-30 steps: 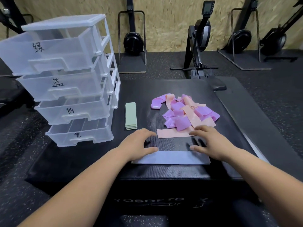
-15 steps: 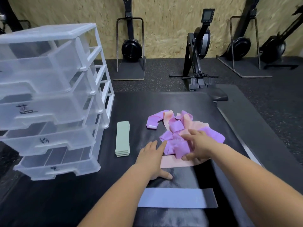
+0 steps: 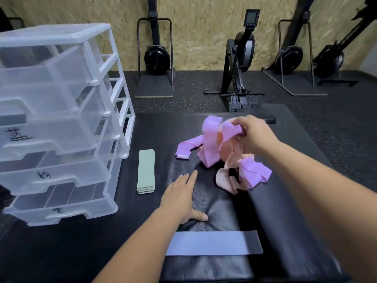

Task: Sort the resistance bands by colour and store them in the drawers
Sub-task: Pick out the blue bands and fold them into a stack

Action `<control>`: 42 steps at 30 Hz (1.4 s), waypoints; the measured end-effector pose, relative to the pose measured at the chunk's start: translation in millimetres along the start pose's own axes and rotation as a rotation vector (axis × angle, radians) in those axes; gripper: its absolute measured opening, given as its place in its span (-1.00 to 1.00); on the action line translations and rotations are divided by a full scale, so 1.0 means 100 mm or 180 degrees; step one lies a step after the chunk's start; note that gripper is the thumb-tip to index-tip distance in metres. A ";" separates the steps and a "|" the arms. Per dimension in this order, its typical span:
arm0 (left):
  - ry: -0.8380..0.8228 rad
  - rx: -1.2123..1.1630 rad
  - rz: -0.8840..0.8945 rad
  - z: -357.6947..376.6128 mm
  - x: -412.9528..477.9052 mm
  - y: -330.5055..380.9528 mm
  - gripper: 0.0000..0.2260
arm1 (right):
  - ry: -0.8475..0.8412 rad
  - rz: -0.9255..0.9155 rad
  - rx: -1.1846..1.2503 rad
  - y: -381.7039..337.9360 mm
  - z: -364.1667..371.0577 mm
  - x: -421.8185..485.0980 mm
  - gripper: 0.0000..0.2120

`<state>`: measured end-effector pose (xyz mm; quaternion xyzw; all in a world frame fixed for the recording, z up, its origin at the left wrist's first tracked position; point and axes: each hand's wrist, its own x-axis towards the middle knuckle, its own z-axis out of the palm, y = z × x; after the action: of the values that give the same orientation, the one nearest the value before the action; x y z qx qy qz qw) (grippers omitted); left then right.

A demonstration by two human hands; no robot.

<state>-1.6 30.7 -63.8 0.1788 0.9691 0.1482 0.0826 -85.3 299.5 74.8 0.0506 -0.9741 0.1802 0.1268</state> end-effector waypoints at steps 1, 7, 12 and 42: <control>0.0011 0.0039 -0.0012 0.00 -0.01 0.01 0.34 | -0.0225 -0.0040 -0.0198 0.01 0.05 -0.05 -0.65; 0.0129 0.0317 -0.0096 0.00 -0.12 0.09 0.23 | -0.1613 0.0093 -0.1158 0.18 0.58 -0.77 -0.33; 0.0350 0.0256 0.0201 -0.02 -0.30 0.21 -0.18 | -0.0753 -0.0107 -0.0753 0.19 0.40 -1.26 -0.29; 0.0182 0.0293 0.0921 0.26 -1.07 0.79 -0.58 | -0.1010 -0.0043 0.0166 0.22 0.46 -2.60 -0.58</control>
<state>128.1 68.8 -52.2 0.3159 0.9410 0.1190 0.0244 151.6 317.3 -42.8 0.0883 -0.9765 0.1943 -0.0288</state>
